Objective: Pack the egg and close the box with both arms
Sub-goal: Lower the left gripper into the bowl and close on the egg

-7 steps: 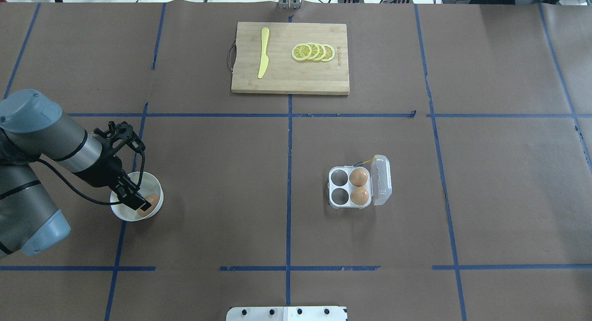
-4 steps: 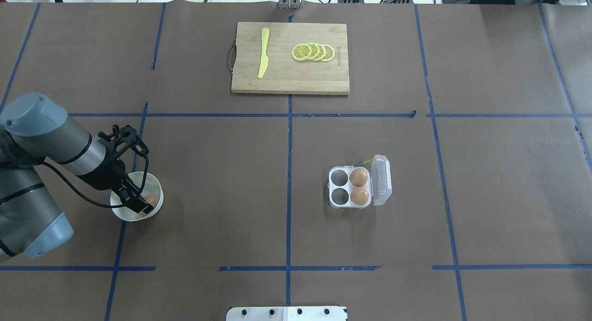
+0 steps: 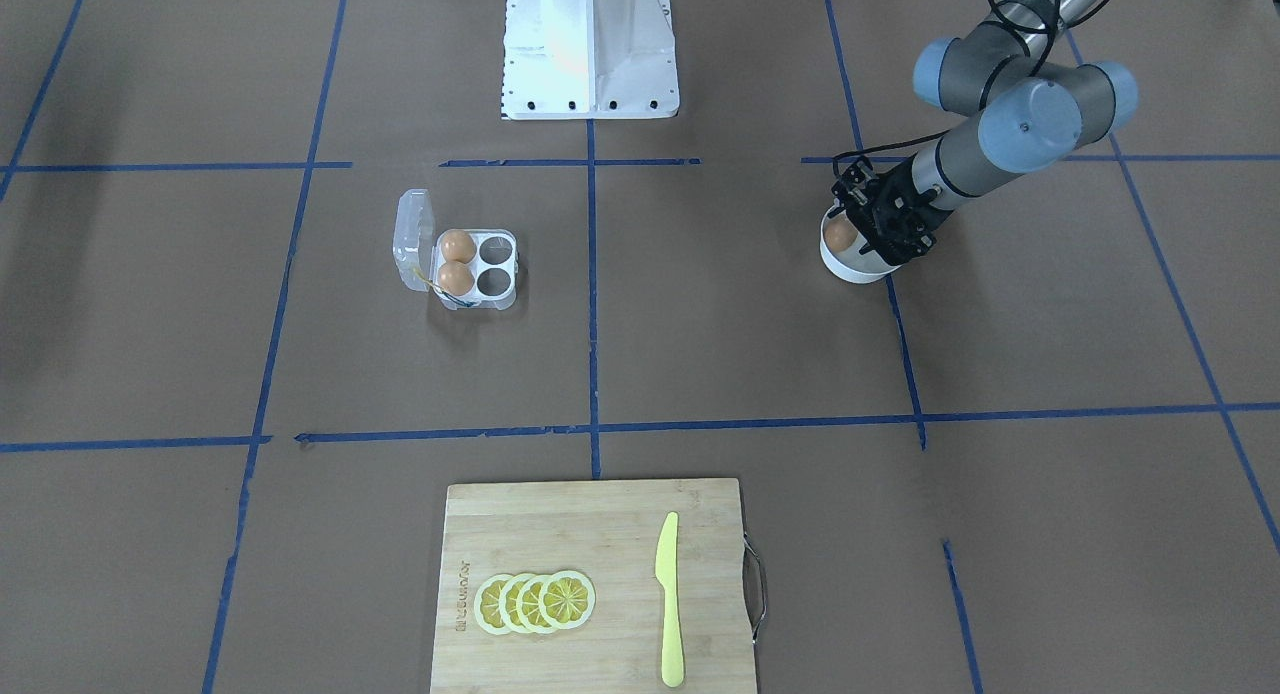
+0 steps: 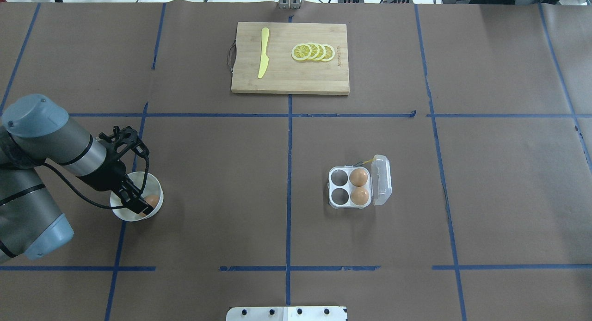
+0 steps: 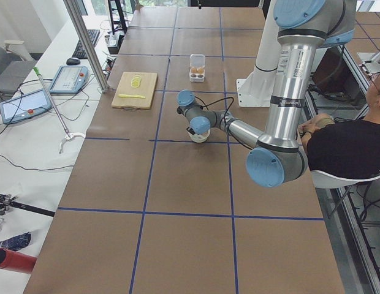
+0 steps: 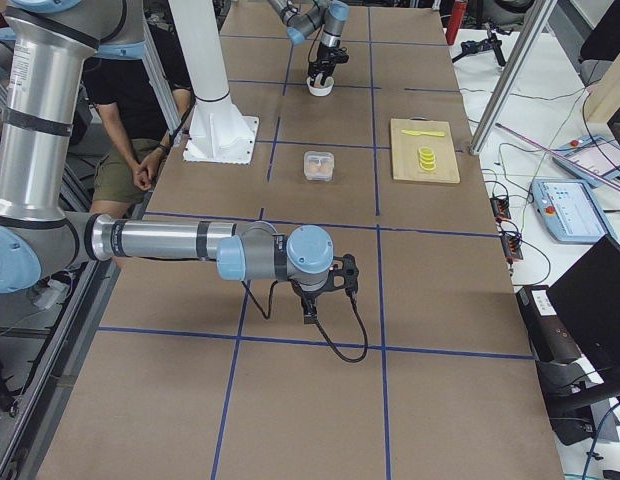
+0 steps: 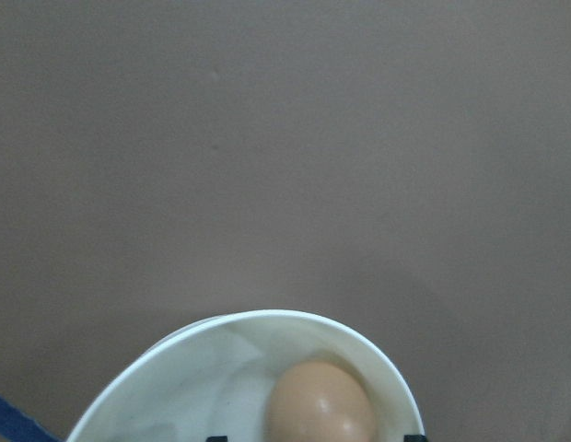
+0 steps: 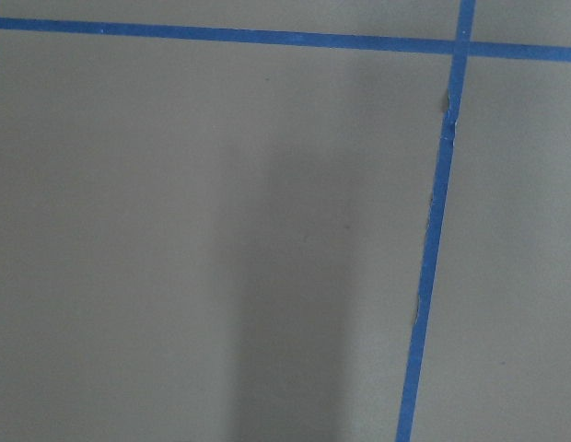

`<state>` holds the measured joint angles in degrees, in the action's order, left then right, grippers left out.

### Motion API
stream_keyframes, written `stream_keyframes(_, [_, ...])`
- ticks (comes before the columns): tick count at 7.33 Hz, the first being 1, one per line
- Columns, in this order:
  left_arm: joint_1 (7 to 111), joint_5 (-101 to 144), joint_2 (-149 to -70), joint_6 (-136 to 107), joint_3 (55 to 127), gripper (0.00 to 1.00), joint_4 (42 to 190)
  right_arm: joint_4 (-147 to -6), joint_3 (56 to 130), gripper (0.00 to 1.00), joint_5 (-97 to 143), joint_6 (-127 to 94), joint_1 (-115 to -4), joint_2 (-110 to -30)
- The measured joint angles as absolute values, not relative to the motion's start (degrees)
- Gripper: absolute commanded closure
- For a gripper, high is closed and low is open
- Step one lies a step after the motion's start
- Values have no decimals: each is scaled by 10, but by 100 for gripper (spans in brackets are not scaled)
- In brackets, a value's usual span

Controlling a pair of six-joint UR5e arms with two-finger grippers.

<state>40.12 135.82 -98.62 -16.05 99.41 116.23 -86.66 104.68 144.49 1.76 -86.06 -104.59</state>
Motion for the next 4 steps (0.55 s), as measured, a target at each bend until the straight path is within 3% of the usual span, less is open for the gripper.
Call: stream_keyframes(4, [401, 1357, -987, -161, 993, 33, 1161, -867, 1041, 0, 1445, 18, -858, -1046])
